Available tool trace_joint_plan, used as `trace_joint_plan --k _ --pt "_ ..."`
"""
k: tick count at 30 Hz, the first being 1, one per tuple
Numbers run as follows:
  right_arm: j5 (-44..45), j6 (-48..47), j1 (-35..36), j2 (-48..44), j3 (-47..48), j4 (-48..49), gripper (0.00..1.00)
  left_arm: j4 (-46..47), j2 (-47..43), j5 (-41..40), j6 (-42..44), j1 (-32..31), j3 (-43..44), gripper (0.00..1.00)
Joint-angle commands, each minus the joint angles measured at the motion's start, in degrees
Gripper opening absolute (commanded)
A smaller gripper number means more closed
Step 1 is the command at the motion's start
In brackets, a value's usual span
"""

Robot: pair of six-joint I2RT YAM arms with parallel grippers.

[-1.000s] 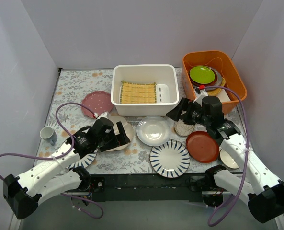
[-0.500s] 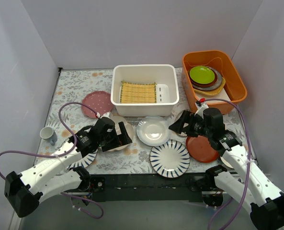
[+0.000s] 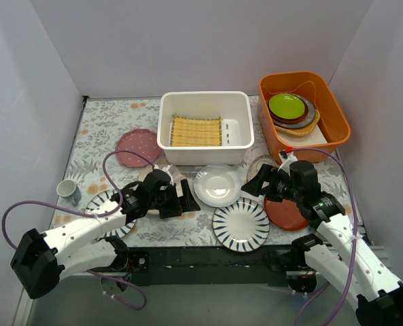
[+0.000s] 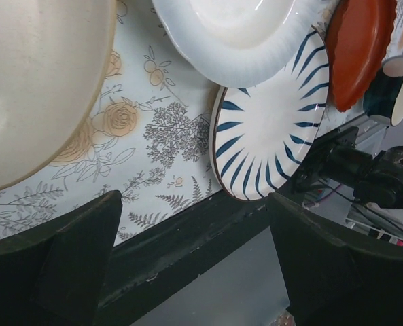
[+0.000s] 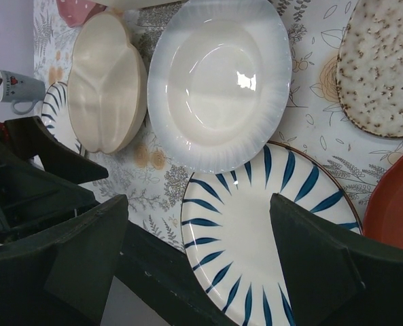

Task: Place the plates into the plastic bin on the countertop
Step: Pick up the plate from the corner of the board.

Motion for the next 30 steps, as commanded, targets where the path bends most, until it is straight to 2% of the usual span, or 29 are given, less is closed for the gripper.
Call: trace_joint_plan --k 1,3,11,15,21,23,28,30 --pt "-0.82 0.59 -0.17 -0.81 -0.32 1.27 0.91 7.36 2.65 2.88 -1.20 -2.42 -1.52 0.85" --pt "-1.25 0.76 -0.17 -0.81 -0.23 1.54 0.91 8.77 5.19 1.48 -1.90 -4.70 -1.69 0.79" --pt "-1.34 0.41 -0.17 -0.98 -0.32 1.36 0.91 11.84 18.56 -4.50 -4.27 -14.36 1.90 0.69" --pt "-0.82 -0.03 -0.17 -1.69 -0.23 0.49 0.91 14.20 25.32 -4.51 -5.06 -16.05 3.40 0.63" --pt "-0.55 -0.11 -0.17 -2.74 -1.02 -0.40 0.91 20.28 28.14 -2.13 -6.21 -16.31 2.61 0.58" --pt "-0.55 -0.11 -0.17 -2.92 -1.37 -0.48 0.91 20.37 29.46 -1.87 -6.03 -16.66 3.57 0.56" --pt "-0.38 -0.20 -0.08 -3.27 -2.08 -0.40 0.91 17.92 35.34 -3.44 -6.29 -17.89 7.09 0.39" --pt "-0.38 -0.20 -0.17 -3.36 -2.16 -0.40 0.91 14.49 37.20 -5.29 -6.47 -18.51 9.45 0.38"
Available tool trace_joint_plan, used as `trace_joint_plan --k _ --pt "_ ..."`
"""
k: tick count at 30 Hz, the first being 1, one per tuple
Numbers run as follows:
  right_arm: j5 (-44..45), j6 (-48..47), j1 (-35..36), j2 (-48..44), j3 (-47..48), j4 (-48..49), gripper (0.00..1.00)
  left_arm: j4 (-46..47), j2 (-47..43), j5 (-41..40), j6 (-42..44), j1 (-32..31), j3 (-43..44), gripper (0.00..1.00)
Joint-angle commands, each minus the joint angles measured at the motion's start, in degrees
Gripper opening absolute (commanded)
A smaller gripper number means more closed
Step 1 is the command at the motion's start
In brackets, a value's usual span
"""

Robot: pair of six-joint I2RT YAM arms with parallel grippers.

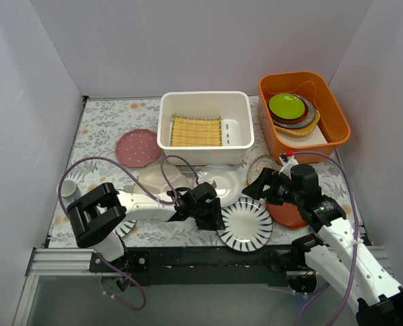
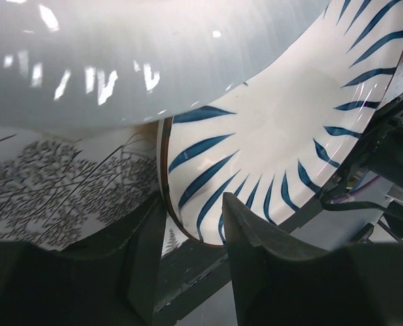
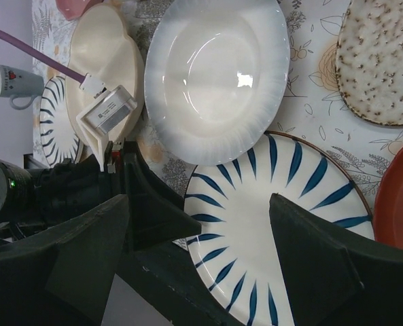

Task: Place the plates into the plastic bin on the countertop
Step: Pick up the plate from the corner of the board.

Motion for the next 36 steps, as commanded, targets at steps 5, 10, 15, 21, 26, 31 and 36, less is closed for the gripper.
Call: trace_joint_plan --k 5,10,15,21,26,31,36 --pt "-0.01 -0.53 -0.17 -1.06 -1.25 0.50 0.91 -10.34 8.63 -6.05 -1.25 -2.69 4.95 0.28" --pt "-0.09 -0.36 -0.17 -1.15 -1.60 0.94 0.91 -11.93 9.17 -6.66 -2.31 -3.04 4.43 0.18" --pt "-0.18 -0.35 -0.08 -1.15 -1.95 1.20 0.91 -13.68 8.20 -8.07 -3.18 -3.31 3.64 0.05" --pt "-0.09 -0.53 -0.17 -1.15 -2.04 1.11 0.91 -17.20 5.39 -10.79 -3.63 -3.39 3.46 0.00" --pt "-0.27 -0.88 -0.17 -1.15 -2.48 1.11 0.91 -18.52 2.49 -11.76 -4.15 -3.48 2.41 0.00" --pt "-0.71 -0.79 -0.17 -1.59 -3.10 1.11 0.91 -18.96 -0.76 -12.29 -4.86 -3.48 1.18 0.00" --pt "-0.88 -1.06 -0.17 -1.86 -3.45 0.68 0.91 -19.05 -2.79 -11.15 -3.98 -3.66 1.00 0.00"
